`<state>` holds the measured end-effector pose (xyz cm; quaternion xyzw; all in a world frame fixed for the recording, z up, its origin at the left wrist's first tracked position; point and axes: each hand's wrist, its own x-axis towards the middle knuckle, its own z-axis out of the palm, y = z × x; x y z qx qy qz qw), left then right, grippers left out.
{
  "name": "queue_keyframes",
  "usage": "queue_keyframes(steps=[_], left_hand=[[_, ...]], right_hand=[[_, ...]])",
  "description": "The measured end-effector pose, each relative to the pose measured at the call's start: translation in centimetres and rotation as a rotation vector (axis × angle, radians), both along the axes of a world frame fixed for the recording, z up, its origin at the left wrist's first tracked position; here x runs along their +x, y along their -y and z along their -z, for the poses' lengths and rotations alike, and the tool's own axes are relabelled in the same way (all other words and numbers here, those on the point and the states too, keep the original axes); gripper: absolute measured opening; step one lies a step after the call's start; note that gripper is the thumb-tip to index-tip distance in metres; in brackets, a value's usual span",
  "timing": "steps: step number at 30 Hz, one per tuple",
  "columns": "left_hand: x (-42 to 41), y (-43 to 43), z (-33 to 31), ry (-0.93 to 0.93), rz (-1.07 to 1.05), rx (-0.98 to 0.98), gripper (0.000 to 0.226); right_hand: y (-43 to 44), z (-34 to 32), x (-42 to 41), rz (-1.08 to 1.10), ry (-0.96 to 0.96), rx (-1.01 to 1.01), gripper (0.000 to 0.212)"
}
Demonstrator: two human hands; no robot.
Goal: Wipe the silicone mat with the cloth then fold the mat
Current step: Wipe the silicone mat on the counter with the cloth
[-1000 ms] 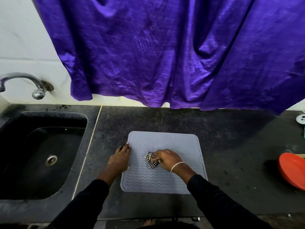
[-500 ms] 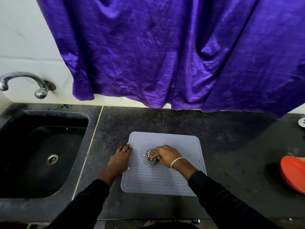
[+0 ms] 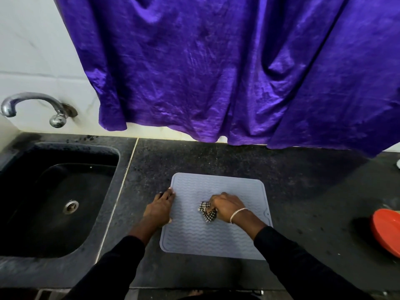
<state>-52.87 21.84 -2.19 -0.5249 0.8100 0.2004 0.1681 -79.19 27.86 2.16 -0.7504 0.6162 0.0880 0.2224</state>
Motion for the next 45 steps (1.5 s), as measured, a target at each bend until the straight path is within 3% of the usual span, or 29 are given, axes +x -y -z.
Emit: queue_keyframes(steps=[11, 21, 29, 34, 45], left_hand=[[-0.1, 0.1, -0.2, 0.001, -0.007, 0.010, 0.110], [0.5, 0.4, 0.3, -0.043, -0.027, 0.022, 0.113], [0.4, 0.6, 0.1, -0.053, -0.013, 0.011, 0.110], [0.6, 0.6, 0.0, -0.061, -0.026, 0.028, 0.114], [0.9, 2.1, -0.6, 0.015, 0.110, 0.027, 0.113]], right_hand=[[0.7, 0.3, 5.2, -0.095, 0.125, -0.027, 0.042], [1.3, -0.6, 2.3, -0.014, 0.013, 0.016, 0.041], [2.5, -0.8, 6.8, -0.068, 0.088, -0.006, 0.042], [0.5, 0.8, 5.4, -0.095, 0.107, -0.013, 0.045], [2.7, -1.5, 5.7, -0.083, 0.033, -0.007, 0.043]])
